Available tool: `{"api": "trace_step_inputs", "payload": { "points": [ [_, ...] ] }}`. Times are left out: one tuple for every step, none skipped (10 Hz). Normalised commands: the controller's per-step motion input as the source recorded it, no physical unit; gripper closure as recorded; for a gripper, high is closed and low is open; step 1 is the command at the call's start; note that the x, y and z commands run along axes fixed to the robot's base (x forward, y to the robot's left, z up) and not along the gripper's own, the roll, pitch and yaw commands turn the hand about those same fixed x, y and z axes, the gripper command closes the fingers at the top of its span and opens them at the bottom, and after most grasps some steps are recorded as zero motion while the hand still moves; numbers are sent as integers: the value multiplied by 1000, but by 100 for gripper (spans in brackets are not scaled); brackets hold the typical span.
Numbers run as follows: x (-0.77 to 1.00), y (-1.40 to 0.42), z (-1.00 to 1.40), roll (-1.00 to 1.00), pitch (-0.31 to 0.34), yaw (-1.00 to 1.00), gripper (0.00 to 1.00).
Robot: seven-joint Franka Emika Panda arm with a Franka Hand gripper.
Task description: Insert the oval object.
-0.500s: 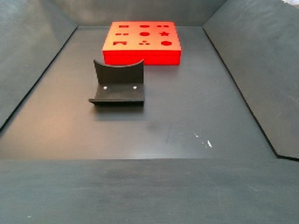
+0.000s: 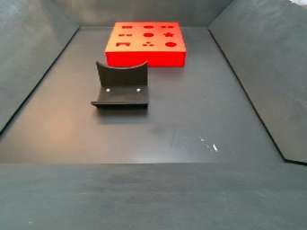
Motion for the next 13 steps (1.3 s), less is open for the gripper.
{"api": "trace_step_inputs", "payload": {
  "points": [
    [769,-291,-457,296,203,46,100],
    [717,-397,-546,156,149,0,100],
    [514,-220,-689,-26,-51,-37,100],
    [406,-134,-449,-247,-264,0,100],
    [403,-49,-303,-297,-300,97,100],
    [469,-203,-434,-203,-220,163,100],
    [494,-534,-217,49,0,237,100],
    [303,-511,-74,297,66,209,100],
    [191,-486,-109,336,106,223,100],
    [129,-454,-160,406,133,211,100],
    [169,-409,-209,476,183,163,100],
    [0,-417,-391,350,160,194,100],
    [0,-163,-463,34,0,6,100]
  ]
}}
